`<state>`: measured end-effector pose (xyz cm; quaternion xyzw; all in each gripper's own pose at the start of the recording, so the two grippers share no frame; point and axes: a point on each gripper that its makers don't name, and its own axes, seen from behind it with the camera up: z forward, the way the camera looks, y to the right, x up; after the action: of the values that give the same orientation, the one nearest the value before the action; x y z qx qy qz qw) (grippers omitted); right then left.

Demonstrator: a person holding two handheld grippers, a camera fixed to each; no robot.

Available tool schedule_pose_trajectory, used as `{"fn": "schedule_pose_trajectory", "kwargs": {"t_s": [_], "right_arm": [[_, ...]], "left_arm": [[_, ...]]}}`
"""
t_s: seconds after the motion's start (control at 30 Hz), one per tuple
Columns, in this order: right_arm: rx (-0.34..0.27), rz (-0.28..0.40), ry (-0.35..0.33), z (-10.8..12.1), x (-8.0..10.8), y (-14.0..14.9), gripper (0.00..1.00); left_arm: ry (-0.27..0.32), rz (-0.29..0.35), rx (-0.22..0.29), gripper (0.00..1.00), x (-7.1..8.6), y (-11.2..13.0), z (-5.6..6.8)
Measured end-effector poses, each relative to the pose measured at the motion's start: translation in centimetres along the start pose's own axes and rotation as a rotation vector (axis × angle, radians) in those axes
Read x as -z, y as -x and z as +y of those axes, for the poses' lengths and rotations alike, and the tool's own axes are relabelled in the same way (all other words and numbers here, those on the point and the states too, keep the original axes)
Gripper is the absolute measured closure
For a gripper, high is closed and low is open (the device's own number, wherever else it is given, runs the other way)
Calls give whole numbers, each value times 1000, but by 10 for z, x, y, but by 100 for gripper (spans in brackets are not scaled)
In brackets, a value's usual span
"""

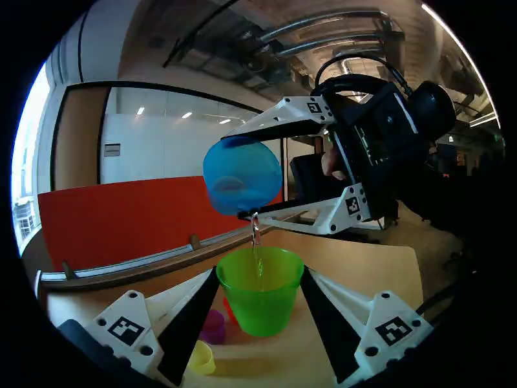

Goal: Pour water

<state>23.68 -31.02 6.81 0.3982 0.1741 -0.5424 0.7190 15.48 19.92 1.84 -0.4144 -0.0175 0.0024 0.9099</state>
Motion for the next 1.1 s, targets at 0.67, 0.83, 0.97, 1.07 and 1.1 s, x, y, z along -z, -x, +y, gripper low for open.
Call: {"fn": "schedule_pose_trajectory", "kwargs": {"t_s": [0.67, 0.83, 0.97, 1.07, 1.1], "right_arm": [[47, -5, 7, 2, 2, 3, 7], [61, -5, 10, 3, 3, 2, 7], [73, -5, 9, 4, 3, 2, 7], [81, -5, 8, 4, 3, 2, 7], [84, -5, 8, 5, 3, 2, 7]], "left_arm": [[4, -2, -2, 11, -1, 0, 2], [2, -1, -3, 11, 0, -1, 2], [2, -1, -4, 11, 1, -1, 3], [2, -1, -4, 11, 1, -1, 3], [2, 0, -5, 11, 1, -1, 3]]}}
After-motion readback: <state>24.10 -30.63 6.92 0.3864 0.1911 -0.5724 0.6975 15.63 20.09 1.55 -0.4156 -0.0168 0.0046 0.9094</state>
